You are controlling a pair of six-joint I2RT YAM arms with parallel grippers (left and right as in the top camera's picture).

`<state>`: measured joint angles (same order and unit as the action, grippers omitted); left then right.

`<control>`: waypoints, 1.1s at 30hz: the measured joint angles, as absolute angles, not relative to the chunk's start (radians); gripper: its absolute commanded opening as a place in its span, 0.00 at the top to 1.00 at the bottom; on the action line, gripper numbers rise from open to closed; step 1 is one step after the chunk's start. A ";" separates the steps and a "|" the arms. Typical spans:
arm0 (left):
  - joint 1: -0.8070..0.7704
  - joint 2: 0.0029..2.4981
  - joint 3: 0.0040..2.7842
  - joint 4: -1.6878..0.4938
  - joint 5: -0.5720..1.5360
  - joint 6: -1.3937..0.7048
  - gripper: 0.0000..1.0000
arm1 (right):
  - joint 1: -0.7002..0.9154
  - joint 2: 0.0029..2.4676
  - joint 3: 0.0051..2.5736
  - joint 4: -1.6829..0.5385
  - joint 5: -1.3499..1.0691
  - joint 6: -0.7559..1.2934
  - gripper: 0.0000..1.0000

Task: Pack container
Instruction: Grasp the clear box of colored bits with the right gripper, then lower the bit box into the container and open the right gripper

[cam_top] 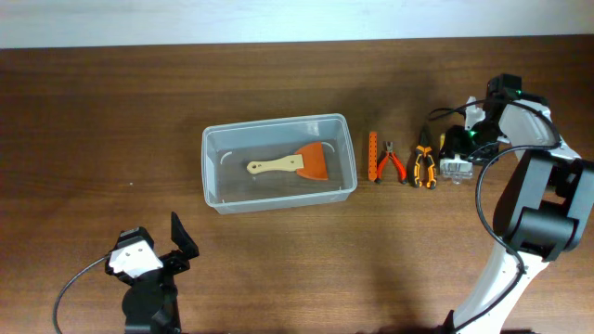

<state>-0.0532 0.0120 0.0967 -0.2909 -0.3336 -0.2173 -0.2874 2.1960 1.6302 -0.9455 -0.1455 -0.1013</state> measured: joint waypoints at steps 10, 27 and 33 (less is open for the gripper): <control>-0.053 0.012 0.097 -0.290 -0.334 -0.217 0.01 | -0.286 2.217 1.781 -1.182 -0.144 -0.101 0.55; -0.053 0.012 0.097 -0.291 -0.334 -0.217 0.01 | 0.235 2.167 2.572 -1.585 -0.246 -0.141 0.57; -0.053 0.012 0.097 -0.291 -0.334 -0.217 0.01 | 0.505 2.192 2.519 -1.498 -0.208 -0.298 0.64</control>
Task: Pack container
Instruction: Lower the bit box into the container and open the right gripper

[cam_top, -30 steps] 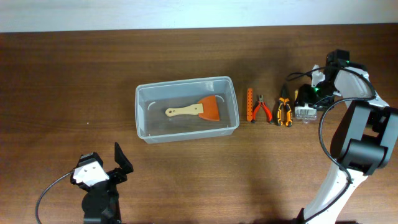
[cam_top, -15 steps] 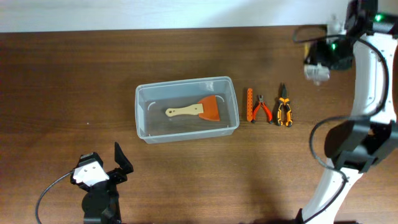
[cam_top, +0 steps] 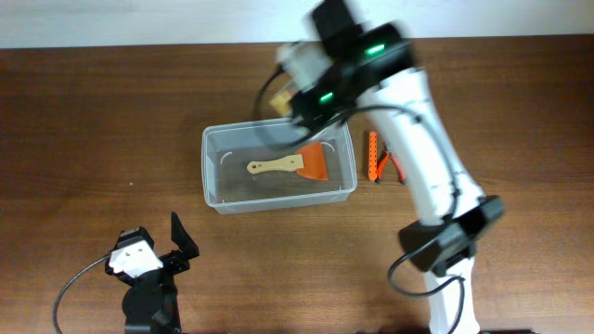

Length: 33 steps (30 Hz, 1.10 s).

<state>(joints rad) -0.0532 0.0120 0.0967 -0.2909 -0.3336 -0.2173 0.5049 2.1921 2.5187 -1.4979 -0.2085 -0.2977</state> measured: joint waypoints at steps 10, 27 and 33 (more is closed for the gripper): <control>-0.053 0.012 0.097 -0.291 -0.333 -0.217 0.01 | 0.695 2.318 2.216 -1.188 -0.175 -0.579 0.64; -0.053 0.012 0.097 -0.291 -0.334 -0.217 0.01 | 0.805 2.373 2.074 -1.066 0.040 -0.653 0.01; -0.053 0.012 0.097 -0.291 -0.334 -0.217 0.01 | 0.714 2.309 2.205 -1.179 0.102 -0.575 0.01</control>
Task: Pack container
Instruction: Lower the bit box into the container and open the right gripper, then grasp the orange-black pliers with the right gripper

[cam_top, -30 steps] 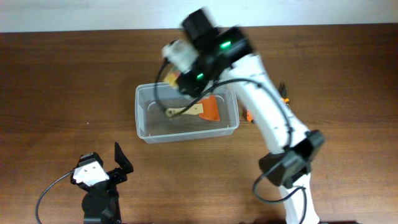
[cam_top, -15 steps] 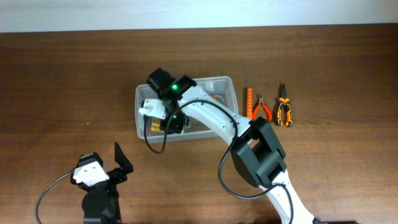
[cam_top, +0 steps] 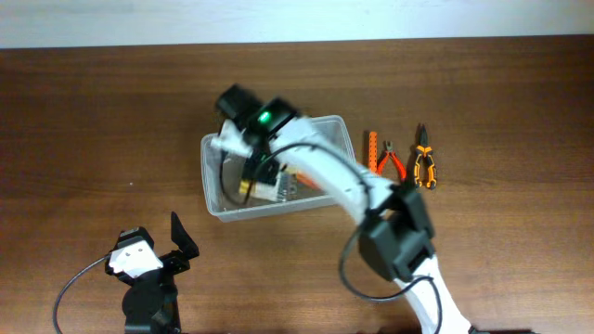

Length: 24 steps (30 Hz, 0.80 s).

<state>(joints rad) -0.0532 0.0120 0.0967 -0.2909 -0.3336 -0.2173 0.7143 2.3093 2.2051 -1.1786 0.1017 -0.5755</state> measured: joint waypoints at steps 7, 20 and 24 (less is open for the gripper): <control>-0.053 0.012 0.097 -0.291 -0.334 -0.217 0.01 | 0.518 2.121 2.330 -1.316 0.000 -0.503 0.01; -0.053 0.012 0.097 -0.291 -0.334 -0.217 0.01 | -0.065 2.127 2.252 -1.333 -0.161 -0.153 0.02; -0.053 0.012 0.097 -0.291 -0.334 -0.217 0.01 | -0.155 2.167 2.102 -1.317 -0.178 -0.052 0.09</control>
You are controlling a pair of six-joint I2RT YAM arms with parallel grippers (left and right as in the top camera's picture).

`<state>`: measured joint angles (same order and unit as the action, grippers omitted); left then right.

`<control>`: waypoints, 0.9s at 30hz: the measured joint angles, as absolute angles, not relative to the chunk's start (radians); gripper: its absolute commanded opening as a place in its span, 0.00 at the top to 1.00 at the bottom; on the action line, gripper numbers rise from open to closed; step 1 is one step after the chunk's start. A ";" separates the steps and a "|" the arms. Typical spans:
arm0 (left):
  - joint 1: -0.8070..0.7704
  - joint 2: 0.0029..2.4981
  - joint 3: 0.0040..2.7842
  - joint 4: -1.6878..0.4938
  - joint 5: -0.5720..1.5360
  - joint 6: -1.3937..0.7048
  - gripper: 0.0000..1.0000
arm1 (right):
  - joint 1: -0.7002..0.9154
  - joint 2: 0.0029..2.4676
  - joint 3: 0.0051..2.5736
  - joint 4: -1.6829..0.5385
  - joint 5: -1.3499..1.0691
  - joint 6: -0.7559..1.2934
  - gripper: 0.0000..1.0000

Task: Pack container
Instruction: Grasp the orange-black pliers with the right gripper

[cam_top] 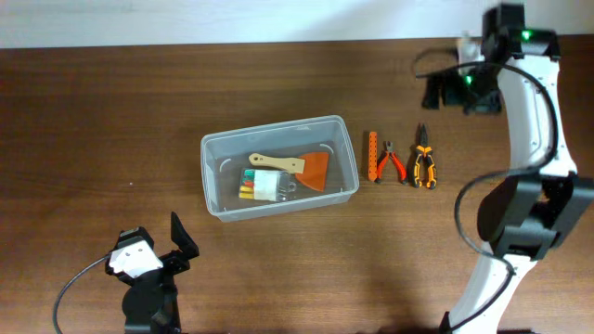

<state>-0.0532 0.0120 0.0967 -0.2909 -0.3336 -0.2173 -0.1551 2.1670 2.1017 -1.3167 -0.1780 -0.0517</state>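
The clear plastic container stands at the table's middle. Inside lie an orange scraper with a wooden handle and a small clear box of coloured pieces. To its right, on the table, lie an orange bar, red-handled pliers and orange-and-black pliers. My right gripper hangs at the far right back, beyond the pliers, open with nothing in it. Down at the front left, my left gripper rests open and empty.
The right arm runs down the right side from the back edge to its base at the front. A pale wall strip borders the table's back edge. Dark wooden tabletop lies around the container.
My right gripper was down in the container at the clear box; now it is out at the far right back, empty. The box stays in the container beside the scraper.
First my right gripper was at the clear box to the right of the orange-and-black pliers. Then it was over the container's back rim, then down inside it with the box. Now the box lies in the container and the arm is back right. The left arm never moved.
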 measured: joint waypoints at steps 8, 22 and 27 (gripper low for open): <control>-0.053 0.012 0.097 -0.291 -0.333 -0.217 0.01 | -0.180 2.216 1.826 -1.203 -0.149 0.007 0.21; -0.053 0.012 0.097 -0.291 -0.334 -0.217 0.01 | -0.179 2.216 1.701 -1.142 -0.105 -0.020 0.51; -0.053 0.012 0.097 -0.291 -0.334 -0.217 0.01 | -0.175 2.216 1.661 -1.093 -0.105 -0.020 0.50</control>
